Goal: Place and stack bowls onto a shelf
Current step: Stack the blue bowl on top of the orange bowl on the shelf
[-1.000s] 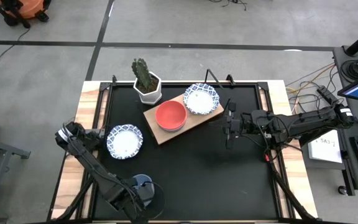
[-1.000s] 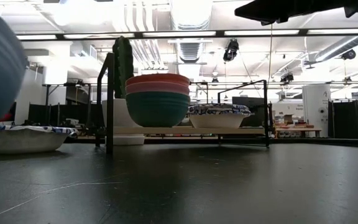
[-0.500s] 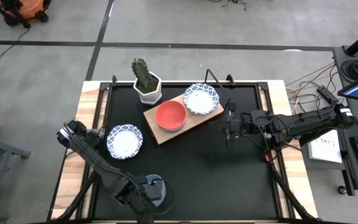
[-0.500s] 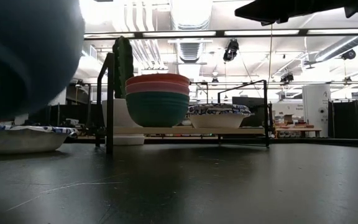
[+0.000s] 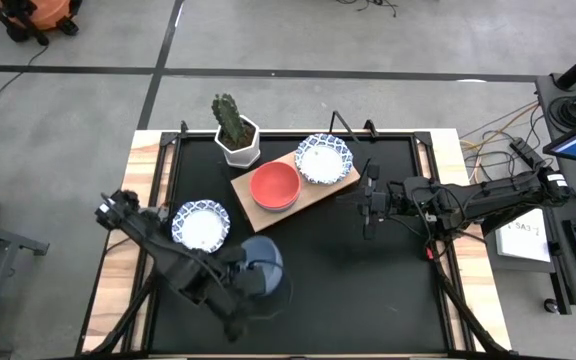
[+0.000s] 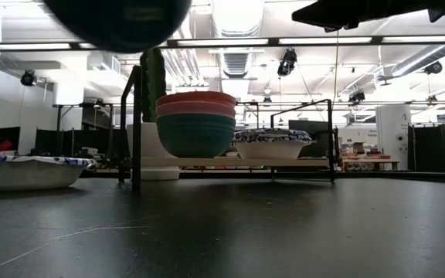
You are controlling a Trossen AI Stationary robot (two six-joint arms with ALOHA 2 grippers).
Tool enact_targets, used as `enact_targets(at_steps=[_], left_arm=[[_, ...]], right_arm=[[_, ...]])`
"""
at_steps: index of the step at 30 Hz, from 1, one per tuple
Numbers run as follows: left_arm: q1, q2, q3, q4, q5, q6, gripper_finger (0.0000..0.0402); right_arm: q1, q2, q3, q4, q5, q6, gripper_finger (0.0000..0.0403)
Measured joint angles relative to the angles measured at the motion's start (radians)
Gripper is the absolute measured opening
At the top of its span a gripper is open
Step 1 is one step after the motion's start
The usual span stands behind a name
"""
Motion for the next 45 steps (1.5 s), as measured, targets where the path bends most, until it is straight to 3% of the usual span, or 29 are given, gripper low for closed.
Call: enact_targets(at_steps=[10, 16, 22, 30, 45], left_arm=[[0.153, -0.001, 0.103, -0.284, -0.124, 0.314, 0.0000], [0.288, -0.001, 0.100, -0.266, -0.158, 0.577, 0.0000], [0.409, -0.001, 0.096, -0.234, -0.216, 0.738, 0.0000], [0.517, 0.000, 0.096, -0.135, -0.218, 0.804, 0.0000], [0.551, 0.000, 0.065, -0.032, -0.217, 0.855, 0.0000]], right_arm=[[0.000, 0.000, 0.000, -0.001, 0.000, -0.008, 0.0009], [0.000, 0.000, 0.000, -0.002, 0.000, -0.008, 0.0009], [0.000, 0.000, 0.000, -0.010, 0.000, -0.008, 0.0009], [0.000, 0.000, 0.000, -0.016, 0.000, -0.013, 0.0009], [0.000, 0.000, 0.000, -0.027, 0.001, -0.014, 0.0009]])
